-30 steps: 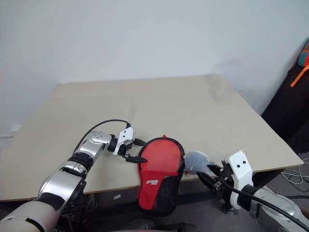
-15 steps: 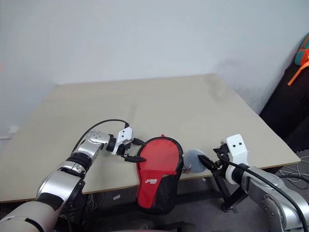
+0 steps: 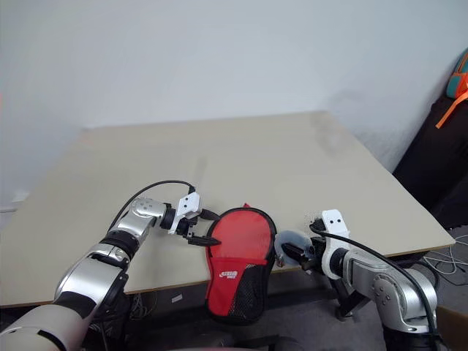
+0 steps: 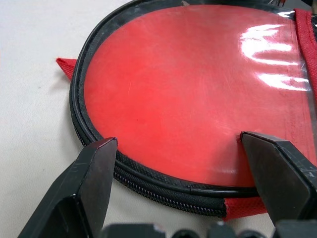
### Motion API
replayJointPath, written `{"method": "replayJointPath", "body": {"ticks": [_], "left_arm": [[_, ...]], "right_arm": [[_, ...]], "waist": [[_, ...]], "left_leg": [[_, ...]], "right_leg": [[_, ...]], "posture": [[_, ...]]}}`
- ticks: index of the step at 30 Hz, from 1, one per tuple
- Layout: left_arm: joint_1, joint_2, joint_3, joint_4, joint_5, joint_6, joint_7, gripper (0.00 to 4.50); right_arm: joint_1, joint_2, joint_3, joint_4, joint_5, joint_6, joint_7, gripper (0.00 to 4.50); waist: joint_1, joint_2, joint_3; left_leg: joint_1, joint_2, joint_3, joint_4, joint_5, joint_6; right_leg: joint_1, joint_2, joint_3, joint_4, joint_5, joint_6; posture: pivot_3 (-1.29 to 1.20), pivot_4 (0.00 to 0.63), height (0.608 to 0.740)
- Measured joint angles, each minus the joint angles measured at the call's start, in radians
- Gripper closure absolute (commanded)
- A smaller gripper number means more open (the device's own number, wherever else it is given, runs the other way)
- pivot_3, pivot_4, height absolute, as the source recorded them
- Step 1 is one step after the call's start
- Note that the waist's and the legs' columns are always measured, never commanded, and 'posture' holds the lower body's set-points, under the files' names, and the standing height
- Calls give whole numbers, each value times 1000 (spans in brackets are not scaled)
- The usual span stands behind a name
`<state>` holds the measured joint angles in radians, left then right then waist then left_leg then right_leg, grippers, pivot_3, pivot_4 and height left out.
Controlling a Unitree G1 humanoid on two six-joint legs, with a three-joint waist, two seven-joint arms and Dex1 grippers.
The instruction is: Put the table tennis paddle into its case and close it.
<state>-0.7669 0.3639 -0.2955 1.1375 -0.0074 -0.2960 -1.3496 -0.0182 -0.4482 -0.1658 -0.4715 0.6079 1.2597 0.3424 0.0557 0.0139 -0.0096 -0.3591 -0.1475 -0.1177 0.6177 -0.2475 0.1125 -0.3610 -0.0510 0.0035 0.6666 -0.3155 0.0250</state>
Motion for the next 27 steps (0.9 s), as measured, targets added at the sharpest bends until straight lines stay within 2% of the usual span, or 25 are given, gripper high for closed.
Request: {"method": "replayJointPath", "body": {"ticks": [6, 9, 12, 14, 19, 27], "left_arm": [[0, -3, 0, 0, 0, 0, -2, 298], [-1, -8, 0, 0, -1, 0, -6, 298], [-1, -6, 1, 0, -1, 0, -12, 298], [-1, -5, 1, 0, -1, 0, -11, 298], [-1, -10, 1, 0, -1, 0, -11, 298], [-1, -11, 1, 0, -1, 0, -19, 298]], "right_arm": [[34, -1, -15, -29, 11, -13, 8, 2630], [108, -24, -53, -108, 51, -20, 43, 3460], [184, -61, -92, -181, 100, -14, 81, 4064], [217, -80, -108, -226, 129, -12, 93, 4201], [279, -104, -110, -299, 159, -7, 94, 4202], [385, -146, 40, -333, 108, -61, 61, 4203]], "waist": [[0, 0, 0], [2, 0, 0], [1, -1, 0], [1, 0, 0], [2, 1, 1], [2, 1, 1]], "left_leg": [[0, 0, 0, -5, 0, 0], [0, 0, 0, -5, 0, 0], [0, 0, 0, -5, 0, 0], [0, 1, 0, -5, 0, 0], [-1, 1, 0, -5, 0, 0], [-1, 1, 0, -6, 0, 0]], "right_leg": [[1, 0, 0, -6, 0, 0], [1, 0, 0, -6, 0, 0], [1, 0, -1, -7, 0, 0], [1, -1, -1, -7, 0, 0], [2, -1, -1, -8, 0, 0], [3, -2, -3, -9, 0, 0]], "posture": [[0, 0, 740], [0, 0, 740], [0, 0, 740], [0, 0, 740], [0, 0, 740], [0, 0, 740]]}}
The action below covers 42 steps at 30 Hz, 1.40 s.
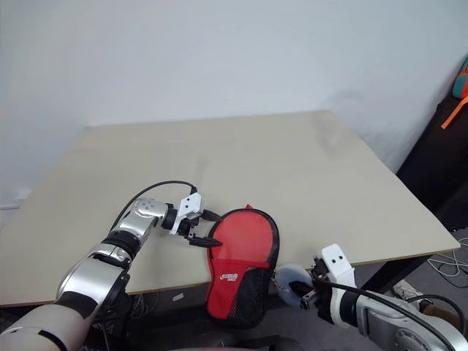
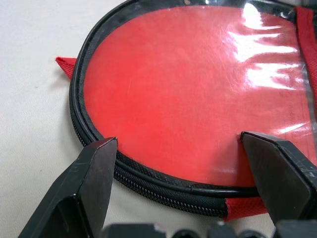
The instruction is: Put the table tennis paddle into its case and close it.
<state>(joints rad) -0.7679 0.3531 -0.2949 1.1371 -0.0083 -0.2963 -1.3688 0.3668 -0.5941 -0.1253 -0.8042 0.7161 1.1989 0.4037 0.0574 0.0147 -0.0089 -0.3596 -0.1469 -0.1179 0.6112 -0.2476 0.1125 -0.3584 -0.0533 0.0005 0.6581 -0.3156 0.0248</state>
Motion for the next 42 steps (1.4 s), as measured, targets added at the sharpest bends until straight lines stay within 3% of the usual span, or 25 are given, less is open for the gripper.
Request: {"method": "replayJointPath", "body": {"ticks": [17, 26, 38, 42], "left_arm": [[0, 2, 0, 0, 0, 0, 5, 298], [0, 1, 0, 0, 0, 0, 8, 298], [-1, 2, 0, 0, 1, 1, 18, 298], [-1, 2, 0, 1, 1, 1, 26, 298]], "right_arm": [[271, -209, 175, -133, -98, -209, 82, 4250], [267, -241, 220, -152, -118, -252, 102, 4250], [290, -221, 22, -110, -67, -280, 179, 93], [281, -201, -33, -109, -30, -306, 205, 37]], "waist": [[-1, -1, 1], [-1, -2, 1], [-1, -2, 2], [-2, -2, 2]], "left_leg": [[-1, 0, 0, -1, 0, -1], [-1, 0, 0, -1, -1, -1], [-1, 1, 0, -2, -2, -3], [-1, 1, 1, -3, -2, -3]], "right_leg": [[1, -1, -2, -2, 0, 0], [1, -2, -4, -3, 0, 0], [1, -5, -8, -3, 0, 0], [1, -12, -17, -3, 0, 0]], "posture": [[0, 0, 740], [0, 0, 740], [0, 0, 740], [0, 0, 740]]}}
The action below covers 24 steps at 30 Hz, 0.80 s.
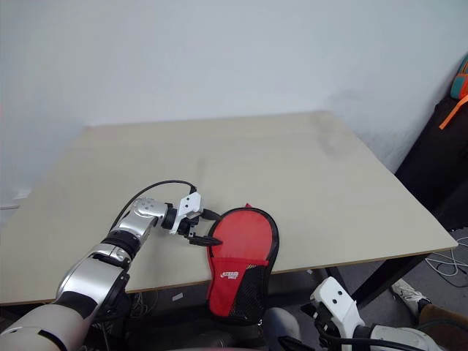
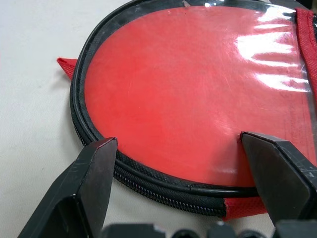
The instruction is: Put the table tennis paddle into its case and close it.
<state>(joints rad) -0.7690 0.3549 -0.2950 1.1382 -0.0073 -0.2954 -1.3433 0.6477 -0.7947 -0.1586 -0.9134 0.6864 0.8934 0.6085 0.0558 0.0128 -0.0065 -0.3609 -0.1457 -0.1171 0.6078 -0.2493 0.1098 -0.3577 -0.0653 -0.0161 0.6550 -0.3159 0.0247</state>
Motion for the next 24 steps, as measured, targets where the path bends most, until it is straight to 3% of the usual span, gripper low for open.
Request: {"method": "replayJointPath", "body": {"ticks": [5, 9, 13, 17, 19, 20, 24], "left_arm": [[-5, 2, 0, 9, 1, 0, 10, 298], [-10, 2, 0, 15, 1, 7, 18, 298], [-7, 1, 38, 31, -7, 37, -7, 298], [4, -4, 88, 44, -16, 50, -17, 298], [-17, -15, 105, 36, -29, 105, -32, 298], [-53, -21, 113, 13, -47, 236, -71, 298], [-180, -29, 121, -102, -74, 584, -138, 298]], "right_arm": [[-135, 92, -97, 78, 82, -3, -38, 37], [-312, 181, -140, 199, 113, 33, -158, 37], [-443, 223, -140, 280, 116, 76, -258, 37], [-651, 350, -121, 427, 107, 122, -393, 37], [-699, 368, -95, 456, 103, 134, -418, 37], [-730, 380, -77, 483, 87, 138, -430, 37], [-824, 430, 2, 583, 43, 142, -449, 37]], "waist": [[-1, -2, 2], [0, -2, 5], [-1, -4, 5], [1, -2, 7], [8, -4, 10], [15, -9, 19], [25, -10, 39]], "left_leg": [[0, 0, 1, -2, 0, 0], [-1, 0, 1, -4, 0, -1], [-2, 0, 2, -10, 0, -1], [-2, 0, 2, -11, 0, -1], [-3, 0, 2, -7, 0, -1], [-6, 0, 1, -2, 0, -1], [-43, 2, -9, 15, 26, -12]], "right_leg": [[-1, -1, -1, 0, 0, 0], [-2, -2, -1, 0, 0, 0], [-8, -4, 0, 0, 0, 0], [-14, -4, -1, 2, 1, 0], [-17, -4, -2, 3, 10, -5], [-17, -3, -5, 5, 15, -7], [-48, 11, -5, 5, 28, -13]], "posture": [[0, 0, 740], [0, 0, 740], [0, 0, 740], [0, 0, 740], [0, 0, 740], [0, 0, 740], [0, 0, 740]]}}
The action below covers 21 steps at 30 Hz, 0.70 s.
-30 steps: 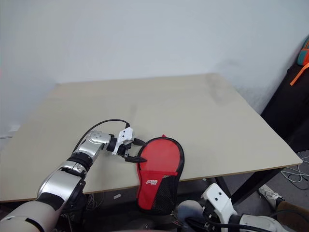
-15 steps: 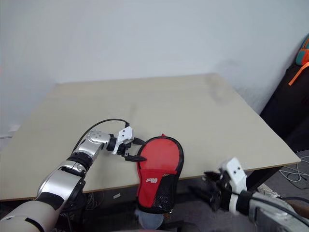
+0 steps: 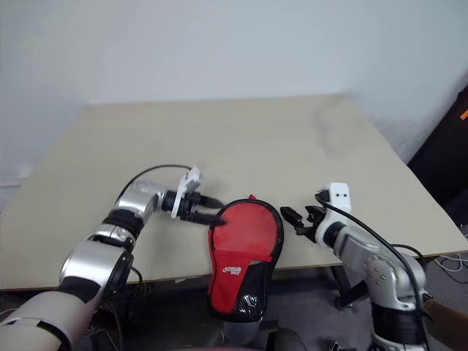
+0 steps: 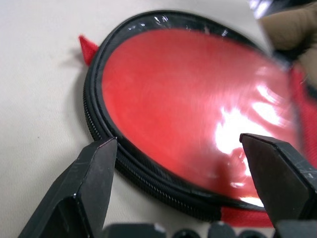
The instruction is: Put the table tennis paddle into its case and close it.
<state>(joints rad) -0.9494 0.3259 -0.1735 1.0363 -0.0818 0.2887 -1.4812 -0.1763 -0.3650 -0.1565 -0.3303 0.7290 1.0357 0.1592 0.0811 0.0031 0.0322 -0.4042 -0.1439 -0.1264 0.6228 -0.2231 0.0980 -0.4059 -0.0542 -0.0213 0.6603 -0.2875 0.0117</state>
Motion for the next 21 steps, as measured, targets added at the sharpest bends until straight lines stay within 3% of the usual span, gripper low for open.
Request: {"method": "replayJointPath", "body": {"ticks": [5, 9, 14, 21], "left_arm": [[0, 7, 23, -111, -46, 193, -4, 298], [33, 44, 23, -218, -53, 248, -8, 298], [81, 98, 20, -284, -55, 301, -24, 298], [141, 147, -14, -386, -55, 316, -47, 298]], "right_arm": [[-35, 19, 54, 73, -45, -1, 6, 37], [-61, 34, 68, 110, -66, -10, 19, 37], [-72, 33, 75, 130, -91, -14, 44, 37], [-79, 48, 120, 129, -106, -12, 95, 37]], "waist": [[-50, -2, 6], [-69, -4, 9], [-65, -5, 12], [-76, -5, 13]], "left_leg": [[-7, -8, 0, 0, -2, 3], [-7, -10, 2, 0, -2, 1], [-6, -9, -1, 3, 2, -4], [-4, -5, 0, 3, 6, -3]], "right_leg": [[-5, 4, 34, -6, -1, 1], [0, 4, 38, -15, -1, 3], [-3, 5, 37, -1, 1, 4], [-4, 7, 36, 1, 5, 0]], "posture": [[0, 0, 740], [0, 0, 740], [0, 0, 740], [0, 0, 740]]}}
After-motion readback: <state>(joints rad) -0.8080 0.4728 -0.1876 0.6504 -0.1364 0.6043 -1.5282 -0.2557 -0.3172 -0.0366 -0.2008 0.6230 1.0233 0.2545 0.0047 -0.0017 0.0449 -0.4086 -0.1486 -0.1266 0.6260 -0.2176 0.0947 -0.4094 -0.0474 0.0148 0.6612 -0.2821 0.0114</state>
